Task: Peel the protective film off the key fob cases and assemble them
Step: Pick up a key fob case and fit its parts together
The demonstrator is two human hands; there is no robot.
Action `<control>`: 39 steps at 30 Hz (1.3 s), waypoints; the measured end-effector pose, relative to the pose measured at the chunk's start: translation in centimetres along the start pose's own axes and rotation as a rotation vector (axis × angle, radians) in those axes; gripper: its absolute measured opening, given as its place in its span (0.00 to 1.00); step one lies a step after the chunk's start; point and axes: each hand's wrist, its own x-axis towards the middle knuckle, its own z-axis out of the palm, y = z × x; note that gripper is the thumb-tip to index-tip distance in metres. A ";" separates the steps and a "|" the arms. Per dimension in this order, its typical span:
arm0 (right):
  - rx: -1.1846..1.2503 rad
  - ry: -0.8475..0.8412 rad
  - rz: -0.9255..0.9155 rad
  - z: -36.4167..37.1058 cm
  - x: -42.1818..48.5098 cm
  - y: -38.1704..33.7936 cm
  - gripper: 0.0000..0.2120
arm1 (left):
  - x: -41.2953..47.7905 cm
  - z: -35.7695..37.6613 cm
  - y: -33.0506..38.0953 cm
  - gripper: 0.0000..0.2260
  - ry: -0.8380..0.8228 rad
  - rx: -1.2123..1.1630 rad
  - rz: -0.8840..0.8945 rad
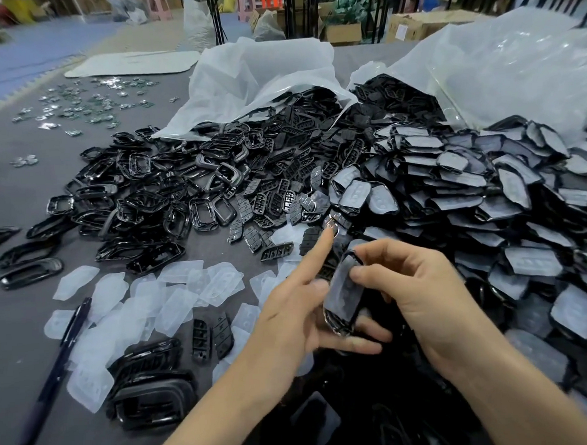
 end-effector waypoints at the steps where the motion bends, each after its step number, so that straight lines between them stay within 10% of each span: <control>1: 0.005 0.004 0.004 0.1 0.0 0.0 0.08 | 0.0 0.0 -0.2 0.24 0.019 0.019 0.009; 39: 0.053 0.029 -0.057 1.1 -0.4 0.9 0.09 | -0.1 -0.4 -0.1 0.27 0.118 0.250 0.088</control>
